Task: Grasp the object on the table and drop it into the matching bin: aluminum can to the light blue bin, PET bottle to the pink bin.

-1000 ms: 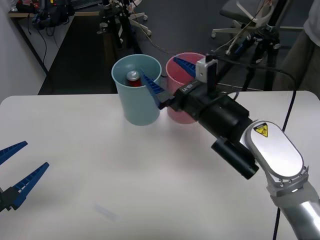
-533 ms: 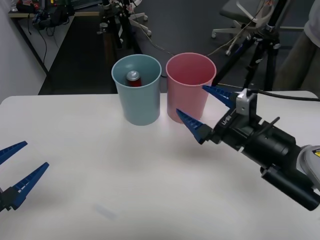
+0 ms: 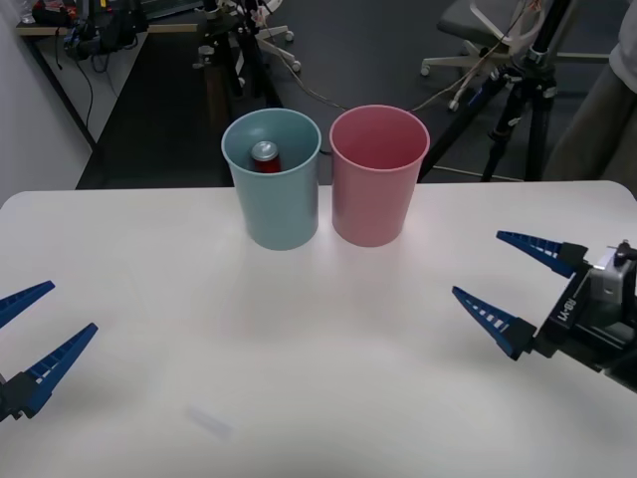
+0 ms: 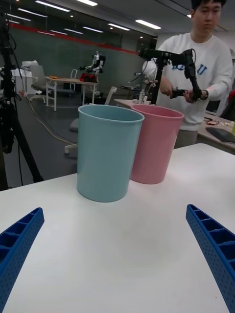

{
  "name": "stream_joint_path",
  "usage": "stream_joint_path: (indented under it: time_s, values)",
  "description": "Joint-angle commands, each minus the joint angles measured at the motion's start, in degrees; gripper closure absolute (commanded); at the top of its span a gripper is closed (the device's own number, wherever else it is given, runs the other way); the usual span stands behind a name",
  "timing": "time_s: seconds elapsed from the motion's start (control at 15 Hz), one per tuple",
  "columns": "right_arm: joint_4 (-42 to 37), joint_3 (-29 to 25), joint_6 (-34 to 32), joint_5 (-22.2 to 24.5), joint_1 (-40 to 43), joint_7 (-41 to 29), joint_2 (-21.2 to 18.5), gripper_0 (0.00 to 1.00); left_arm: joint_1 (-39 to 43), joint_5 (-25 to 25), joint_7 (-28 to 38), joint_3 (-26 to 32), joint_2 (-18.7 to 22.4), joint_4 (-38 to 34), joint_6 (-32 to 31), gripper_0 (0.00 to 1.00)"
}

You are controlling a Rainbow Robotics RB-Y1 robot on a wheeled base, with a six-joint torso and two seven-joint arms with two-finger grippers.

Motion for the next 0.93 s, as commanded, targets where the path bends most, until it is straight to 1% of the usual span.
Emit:
stream_joint_path:
  time_s: [0.07, 0.2, 0.33, 0.53, 0.73, 0.93]
  values:
    - [0.02, -8.16, -6.20, -0.70, 4.41, -0.86, 0.95, 0.00, 0.00, 0.00, 0.00, 0.00, 0.00, 0.00, 0.00, 0.00]
    - [0.02, -11.67, -8.57, -2.10, 6.43, -1.57, 0.95, 0.00, 0.00, 0.00, 0.00, 0.00, 0.00, 0.00, 0.00, 0.00]
    - [0.02, -14.22, -9.45, -3.60, 8.19, -2.09, 0.95, 0.00, 0.00, 0.00, 0.00, 0.00, 0.00, 0.00, 0.00, 0.00]
    - [0.02, -17.12, -10.94, -3.86, 9.42, -2.80, 0.95, 0.00, 0.00, 0.00, 0.00, 0.00, 0.00, 0.00, 0.00, 0.00]
    - [0.02, -19.23, -12.09, -3.95, 9.77, -3.41, 0.95, 0.00, 0.00, 0.00, 0.00, 0.00, 0.00, 0.00, 0.00, 0.00]
    - [0.02, -19.84, -12.79, -3.95, 9.60, -3.15, 0.95, 0.00, 0.00, 0.00, 0.00, 0.00, 0.00, 0.00, 0.00, 0.00]
